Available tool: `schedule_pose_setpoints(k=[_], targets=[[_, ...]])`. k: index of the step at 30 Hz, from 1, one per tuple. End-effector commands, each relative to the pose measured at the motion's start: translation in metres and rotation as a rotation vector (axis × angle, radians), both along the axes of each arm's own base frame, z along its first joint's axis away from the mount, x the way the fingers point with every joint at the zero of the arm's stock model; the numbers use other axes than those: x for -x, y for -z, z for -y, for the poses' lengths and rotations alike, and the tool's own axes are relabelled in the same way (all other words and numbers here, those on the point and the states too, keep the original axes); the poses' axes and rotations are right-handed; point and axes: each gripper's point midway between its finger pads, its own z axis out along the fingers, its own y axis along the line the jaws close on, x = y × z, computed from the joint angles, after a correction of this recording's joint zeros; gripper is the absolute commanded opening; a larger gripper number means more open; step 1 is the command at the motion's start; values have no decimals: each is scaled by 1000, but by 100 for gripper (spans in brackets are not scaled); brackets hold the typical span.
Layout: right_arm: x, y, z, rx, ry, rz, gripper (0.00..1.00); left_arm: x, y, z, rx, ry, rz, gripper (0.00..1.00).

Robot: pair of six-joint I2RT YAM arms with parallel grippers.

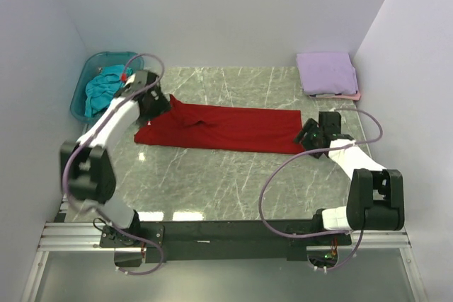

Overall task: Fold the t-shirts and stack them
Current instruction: Fold the tshirt

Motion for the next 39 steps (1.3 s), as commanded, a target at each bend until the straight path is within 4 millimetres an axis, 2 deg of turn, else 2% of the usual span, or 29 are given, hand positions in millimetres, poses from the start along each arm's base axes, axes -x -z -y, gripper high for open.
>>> schedule_pose_setpoints(k=[1, 2, 4, 8, 12, 16, 18, 19, 26, 29, 33, 36, 38, 39], targets=[[-1, -4, 1, -119, 75, 49, 71, 32, -15, -13, 56, -82, 76, 95], [-3, -6, 8, -133, 104, 69, 73, 50, 7, -22, 48, -114, 28, 95], [1, -1, 9, -166, 132, 68, 75, 70, 25, -38, 59, -181, 9, 97], [1, 6, 8, -226, 148, 73, 76, 86, 50, -51, 121, -259, -7, 96], [2, 15, 9, -270, 178, 62, 76, 76, 62, -55, 156, -286, 3, 95], [1, 23, 10, -287, 197, 53, 76, 62, 72, -53, 181, -315, 8, 89], [4, 29, 10, -291, 213, 34, 75, 60, 77, -54, 184, -336, 15, 87], [5, 31, 11, -294, 218, 26, 75, 59, 82, -62, 194, -375, 14, 86], [1, 40, 9, -319, 221, 14, 72, 58, 100, -69, 201, -435, -15, 80], [3, 42, 11, -309, 224, 6, 68, 62, 103, -73, 204, -460, -12, 77], [5, 46, 15, -286, 226, -9, 58, 60, 104, -77, 217, -469, -3, 71], [6, 50, 15, -287, 225, -18, 47, 61, 107, -78, 219, -475, -16, 63], [6, 52, 17, -286, 229, -23, 42, 63, 110, -80, 217, -481, -24, 50], [5, 52, 17, -283, 229, -21, 35, 65, 112, -82, 215, -485, -28, 45]])
